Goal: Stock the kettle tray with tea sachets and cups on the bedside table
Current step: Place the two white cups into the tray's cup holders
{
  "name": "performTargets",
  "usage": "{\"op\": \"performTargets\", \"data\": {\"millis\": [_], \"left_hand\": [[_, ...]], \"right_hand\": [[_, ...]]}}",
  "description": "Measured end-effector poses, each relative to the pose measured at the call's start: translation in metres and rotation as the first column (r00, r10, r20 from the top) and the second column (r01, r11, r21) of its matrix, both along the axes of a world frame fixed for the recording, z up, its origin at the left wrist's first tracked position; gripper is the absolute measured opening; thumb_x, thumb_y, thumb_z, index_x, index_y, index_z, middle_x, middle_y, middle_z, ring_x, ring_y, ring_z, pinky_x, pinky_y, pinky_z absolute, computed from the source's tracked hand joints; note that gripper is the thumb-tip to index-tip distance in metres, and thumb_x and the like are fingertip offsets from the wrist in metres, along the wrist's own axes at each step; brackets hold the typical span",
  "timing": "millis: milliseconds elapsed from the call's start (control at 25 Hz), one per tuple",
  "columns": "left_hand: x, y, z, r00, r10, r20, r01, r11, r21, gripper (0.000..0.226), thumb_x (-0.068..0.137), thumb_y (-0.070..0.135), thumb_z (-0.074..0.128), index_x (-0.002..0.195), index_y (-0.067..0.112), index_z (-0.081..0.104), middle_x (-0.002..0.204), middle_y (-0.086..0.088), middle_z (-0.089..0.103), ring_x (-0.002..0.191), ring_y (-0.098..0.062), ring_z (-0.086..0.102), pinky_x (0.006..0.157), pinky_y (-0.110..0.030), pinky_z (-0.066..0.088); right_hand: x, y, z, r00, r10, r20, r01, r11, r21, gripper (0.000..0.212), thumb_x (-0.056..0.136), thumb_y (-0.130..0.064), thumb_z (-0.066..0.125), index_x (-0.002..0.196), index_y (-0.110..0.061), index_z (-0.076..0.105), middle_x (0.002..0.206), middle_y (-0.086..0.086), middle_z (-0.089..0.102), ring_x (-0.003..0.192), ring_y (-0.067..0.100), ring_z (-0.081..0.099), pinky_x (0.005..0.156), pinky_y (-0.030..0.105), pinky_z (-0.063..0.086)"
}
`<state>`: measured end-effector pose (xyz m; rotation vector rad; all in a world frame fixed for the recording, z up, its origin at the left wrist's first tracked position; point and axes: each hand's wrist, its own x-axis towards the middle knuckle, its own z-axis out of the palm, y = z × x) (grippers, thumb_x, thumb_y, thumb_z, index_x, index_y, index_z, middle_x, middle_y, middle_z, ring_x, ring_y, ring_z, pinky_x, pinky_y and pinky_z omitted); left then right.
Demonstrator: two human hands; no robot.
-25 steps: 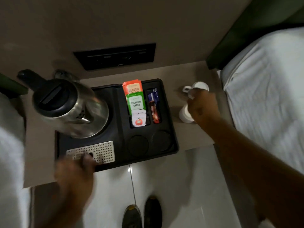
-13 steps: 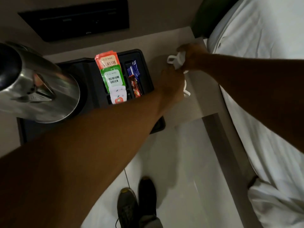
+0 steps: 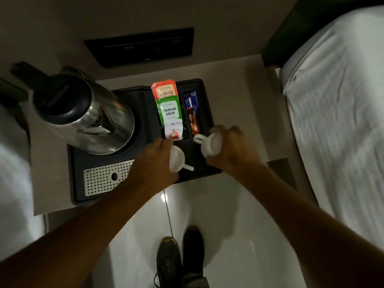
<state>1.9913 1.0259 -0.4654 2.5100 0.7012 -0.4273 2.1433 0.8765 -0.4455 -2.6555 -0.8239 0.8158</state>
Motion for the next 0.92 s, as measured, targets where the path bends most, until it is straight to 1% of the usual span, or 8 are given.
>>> {"op": "performTargets", "data": {"millis": [160,360,520,600,680,760,840,920], "left_hand": [[-0.004,-0.001,-0.018,0.999,0.008,0.033,-0.009,1.000,0.028,0.083,0.060,0.038,0.087,0.129,0.020,0.044,0.128,-0.006,0.052,0.114,-0.026,0.053,0.088,-0.044,0.054],[-0.005,-0.005,-0.027,0.993,0.027,0.116,-0.029,0.999,0.021,0.082,0.058,0.034,0.089,0.127,0.017,0.047,0.125,-0.008,0.055,0.112,-0.028,0.054,0.086,-0.044,0.055],[-0.004,-0.006,-0.032,0.994,0.039,0.105,-0.038,0.999,-0.008,0.084,0.057,0.036,0.089,0.126,0.017,0.046,0.122,-0.008,0.055,0.110,-0.028,0.055,0.086,-0.043,0.054],[-0.004,-0.007,-0.028,0.996,0.048,0.074,-0.046,0.999,-0.025,0.084,0.057,0.035,0.089,0.127,0.016,0.045,0.123,-0.009,0.053,0.112,-0.029,0.054,0.088,-0.043,0.054],[-0.006,-0.009,-0.011,1.000,0.027,0.016,-0.026,0.999,-0.043,0.092,0.057,0.035,0.089,0.133,0.015,0.040,0.128,-0.010,0.048,0.117,-0.030,0.050,0.093,-0.044,0.052],[-0.003,0.001,0.019,1.000,-0.010,0.025,0.010,1.000,-0.017,0.104,0.055,0.041,0.088,0.138,0.016,0.032,0.133,-0.009,0.043,0.121,-0.029,0.045,0.095,-0.045,0.051],[0.002,0.018,0.082,0.991,-0.043,0.127,0.034,0.997,0.072,0.107,0.055,0.053,0.082,0.140,0.018,0.027,0.136,-0.006,0.042,0.123,-0.027,0.044,0.098,-0.042,0.049],[-0.001,0.031,0.164,0.960,-0.028,0.277,-0.032,0.977,0.209,0.106,0.061,0.067,0.070,0.143,0.019,0.024,0.143,-0.005,0.040,0.129,-0.026,0.042,0.106,-0.040,0.044]], "right_hand": [[-0.031,0.013,-0.023,0.997,0.065,0.040,-0.061,0.994,-0.093,0.079,0.058,-0.035,0.085,0.124,-0.031,0.043,0.112,0.009,0.049,0.095,0.030,0.057,0.072,0.039,0.051],[-0.037,0.015,-0.043,0.996,0.072,0.058,-0.064,0.990,-0.127,0.082,0.058,-0.033,0.086,0.128,-0.031,0.043,0.114,0.010,0.047,0.098,0.032,0.056,0.070,0.039,0.049],[-0.036,0.020,-0.042,0.995,0.080,0.055,-0.073,0.989,-0.126,0.086,0.057,-0.031,0.087,0.129,-0.028,0.041,0.120,0.012,0.046,0.104,0.034,0.054,0.074,0.041,0.050],[-0.038,0.020,-0.035,0.997,0.079,0.020,-0.076,0.987,-0.143,0.090,0.057,-0.029,0.087,0.132,-0.025,0.038,0.124,0.013,0.043,0.110,0.035,0.050,0.080,0.042,0.049],[-0.040,0.018,-0.016,0.996,0.075,-0.041,-0.080,0.985,-0.154,0.096,0.056,-0.026,0.087,0.135,-0.022,0.033,0.131,0.014,0.038,0.118,0.036,0.042,0.088,0.046,0.046],[-0.027,0.020,0.018,0.995,0.091,-0.028,-0.094,0.986,-0.140,0.100,0.057,-0.026,0.086,0.138,-0.018,0.029,0.135,0.014,0.036,0.124,0.035,0.036,0.095,0.047,0.043],[-0.010,0.028,0.082,0.994,0.109,0.027,-0.107,0.992,-0.069,0.100,0.061,-0.030,0.083,0.142,-0.017,0.025,0.143,0.012,0.032,0.130,0.032,0.032,0.101,0.045,0.038],[-0.006,0.038,0.167,0.982,0.065,0.179,-0.082,0.992,0.092,0.094,0.072,-0.038,0.075,0.145,-0.018,0.020,0.152,0.011,0.023,0.137,0.029,0.024,0.108,0.041,0.030]]}}
